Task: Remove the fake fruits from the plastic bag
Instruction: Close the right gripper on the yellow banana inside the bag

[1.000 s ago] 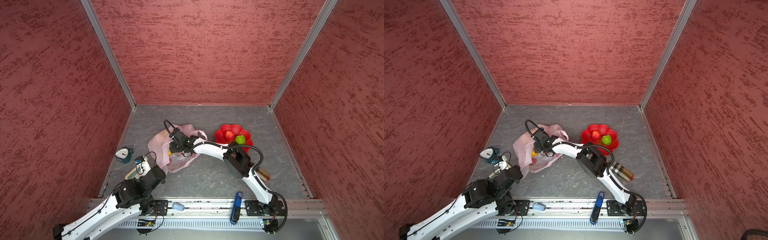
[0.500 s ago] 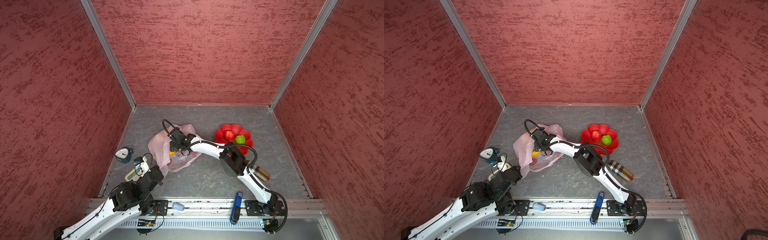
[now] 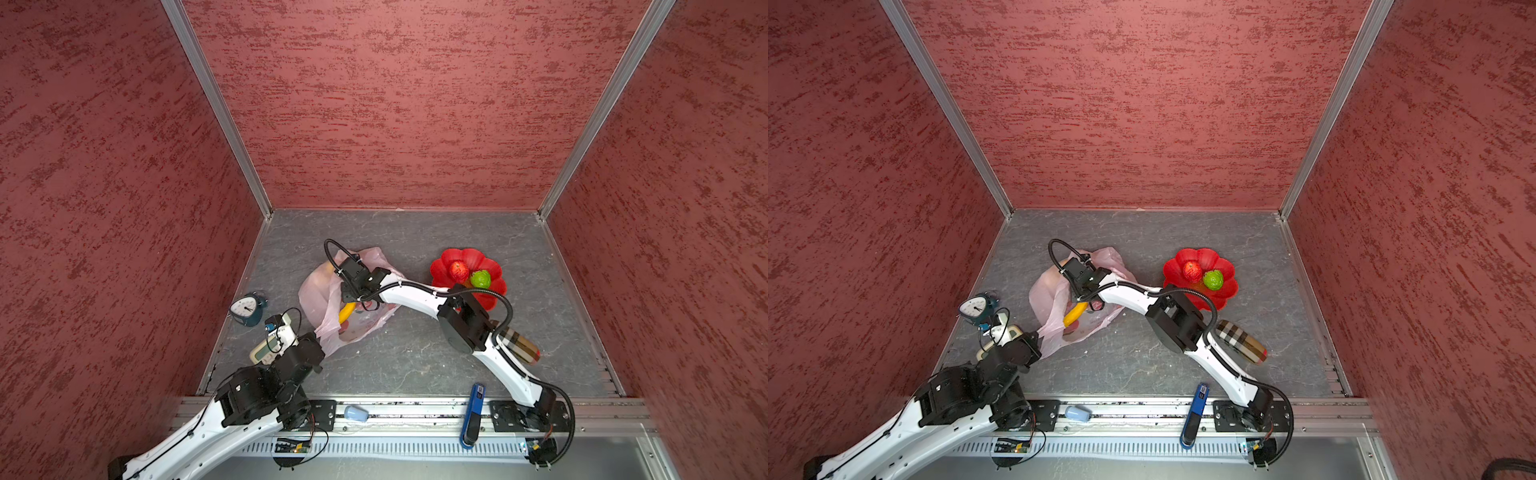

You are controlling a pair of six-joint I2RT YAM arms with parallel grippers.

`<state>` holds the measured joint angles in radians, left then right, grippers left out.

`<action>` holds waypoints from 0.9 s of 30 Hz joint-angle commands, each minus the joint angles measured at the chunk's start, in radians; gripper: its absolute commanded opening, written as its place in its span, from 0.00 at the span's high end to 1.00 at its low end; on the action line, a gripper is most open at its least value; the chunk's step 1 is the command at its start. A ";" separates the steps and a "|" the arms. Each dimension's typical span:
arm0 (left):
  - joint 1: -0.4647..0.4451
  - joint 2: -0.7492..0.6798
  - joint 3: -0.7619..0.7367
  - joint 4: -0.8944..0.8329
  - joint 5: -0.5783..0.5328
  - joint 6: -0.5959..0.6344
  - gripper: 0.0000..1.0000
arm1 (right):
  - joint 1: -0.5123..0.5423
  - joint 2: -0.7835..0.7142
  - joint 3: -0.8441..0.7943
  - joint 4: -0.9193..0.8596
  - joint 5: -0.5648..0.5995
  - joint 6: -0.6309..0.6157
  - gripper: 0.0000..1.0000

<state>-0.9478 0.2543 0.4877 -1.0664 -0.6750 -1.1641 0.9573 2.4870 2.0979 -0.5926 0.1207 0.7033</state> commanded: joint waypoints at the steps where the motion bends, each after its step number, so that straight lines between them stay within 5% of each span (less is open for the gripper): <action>1: -0.002 0.032 -0.009 0.056 -0.012 0.032 0.98 | -0.012 -0.082 -0.044 0.011 0.040 0.020 0.79; 16: -0.010 0.146 0.020 0.280 -0.005 0.131 0.98 | -0.049 -0.282 -0.143 -0.014 0.129 -0.017 0.81; 27: -0.023 0.089 0.054 0.244 -0.007 0.134 0.98 | -0.073 -0.263 -0.123 -0.110 0.301 -0.148 0.81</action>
<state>-0.9661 0.3607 0.5102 -0.8028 -0.6750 -1.0534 0.8970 2.2227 1.9667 -0.6628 0.3470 0.5922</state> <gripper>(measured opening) 0.050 0.288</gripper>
